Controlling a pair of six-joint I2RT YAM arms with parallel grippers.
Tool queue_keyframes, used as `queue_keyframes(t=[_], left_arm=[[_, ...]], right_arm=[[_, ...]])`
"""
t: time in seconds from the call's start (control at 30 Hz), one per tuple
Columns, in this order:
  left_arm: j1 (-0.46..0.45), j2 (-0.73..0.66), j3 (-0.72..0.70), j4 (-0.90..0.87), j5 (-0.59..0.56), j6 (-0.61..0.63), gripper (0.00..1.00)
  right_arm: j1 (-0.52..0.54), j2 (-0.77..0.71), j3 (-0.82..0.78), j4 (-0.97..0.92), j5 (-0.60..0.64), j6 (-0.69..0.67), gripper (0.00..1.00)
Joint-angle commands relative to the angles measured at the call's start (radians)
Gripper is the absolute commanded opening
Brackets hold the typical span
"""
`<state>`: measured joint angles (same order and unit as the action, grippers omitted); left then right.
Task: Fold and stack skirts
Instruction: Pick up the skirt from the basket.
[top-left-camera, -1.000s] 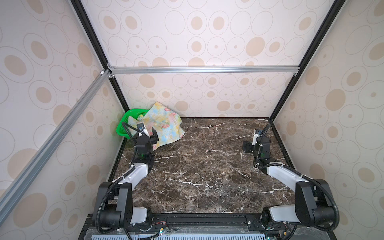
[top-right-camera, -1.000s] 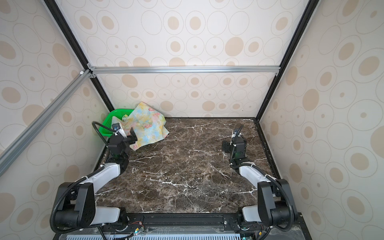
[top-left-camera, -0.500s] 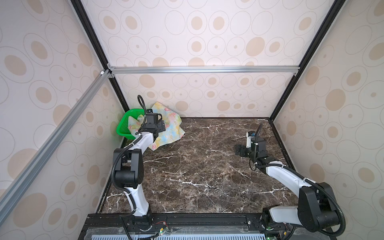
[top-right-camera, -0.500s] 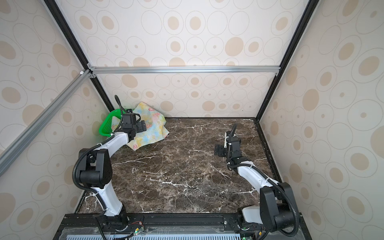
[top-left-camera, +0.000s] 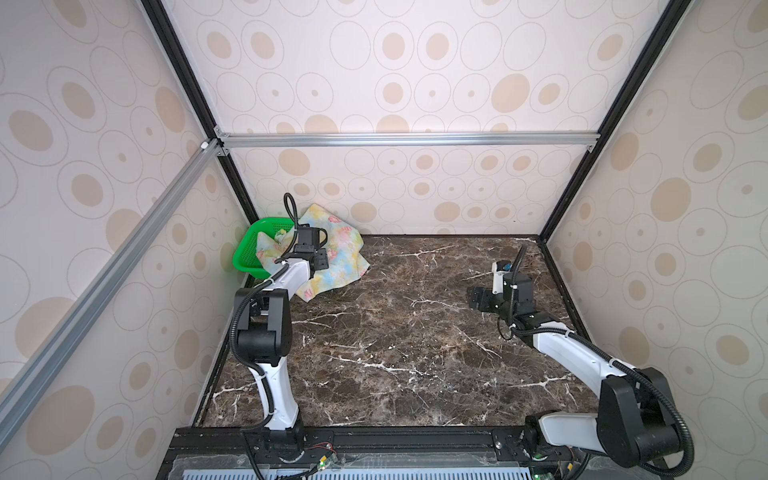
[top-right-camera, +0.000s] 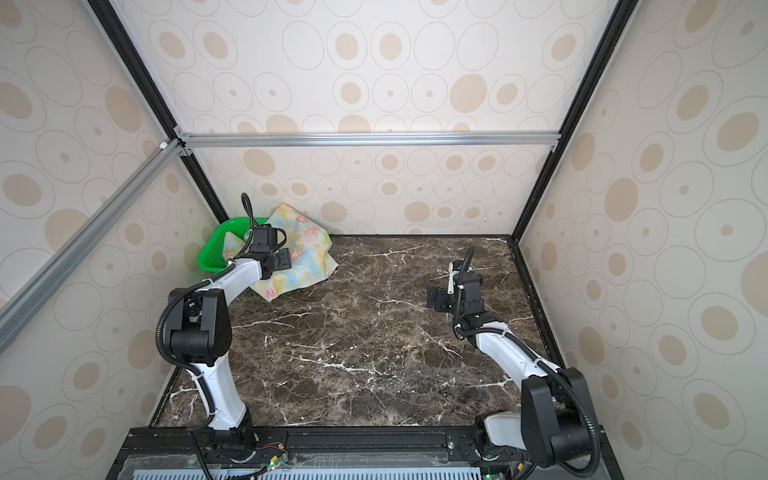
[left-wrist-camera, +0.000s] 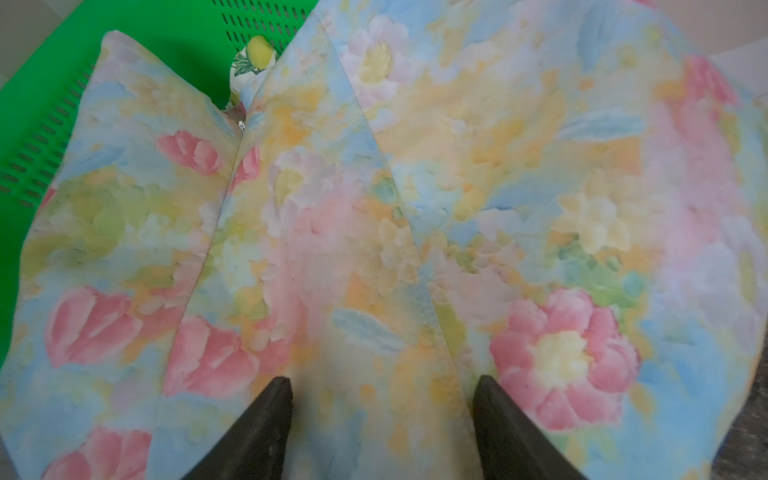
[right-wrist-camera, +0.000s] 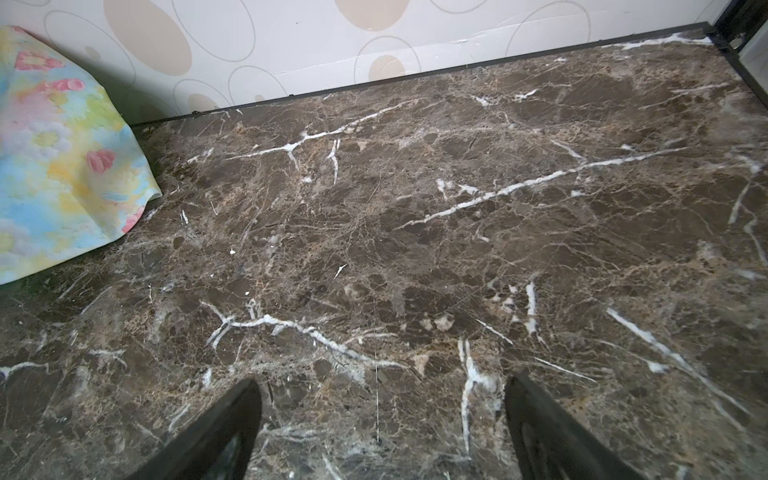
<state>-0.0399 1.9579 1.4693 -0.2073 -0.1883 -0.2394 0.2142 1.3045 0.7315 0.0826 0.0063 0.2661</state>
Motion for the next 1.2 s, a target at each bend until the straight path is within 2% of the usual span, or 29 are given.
queue_keyframes(t=[0.0, 0.1, 0.23, 0.27, 0.57, 0.77, 1.17], left_arm=[[0.005, 0.014, 0.034, -0.027, 0.010, 0.002, 0.57], [0.007, 0.012, 0.024, -0.016, 0.021, -0.007, 0.39], [0.007, -0.006, 0.019, -0.005, 0.011, -0.015, 0.03], [0.007, -0.016, 0.016, 0.004, 0.008, -0.017, 0.00], [0.006, -0.189, 0.071, -0.003, -0.007, -0.028, 0.00], [-0.007, -0.333, 0.151, -0.020, 0.055, -0.008, 0.00], [-0.175, -0.501, 0.306, -0.092, 0.214, 0.050, 0.00]], right_arm=[[0.002, -0.027, 0.009, 0.019, -0.024, 0.007, 0.95], [0.004, -0.027, 0.007, 0.032, -0.034, 0.015, 0.95], [0.004, -0.028, 0.010, 0.034, -0.038, 0.021, 0.95], [0.005, -0.029, 0.012, 0.032, -0.037, 0.021, 0.95], [0.011, -0.048, 0.018, 0.022, -0.027, 0.017, 0.94], [0.017, -0.064, 0.029, 0.010, -0.017, 0.012, 0.94], [0.029, -0.139, 0.030, -0.025, -0.008, 0.010, 0.94]])
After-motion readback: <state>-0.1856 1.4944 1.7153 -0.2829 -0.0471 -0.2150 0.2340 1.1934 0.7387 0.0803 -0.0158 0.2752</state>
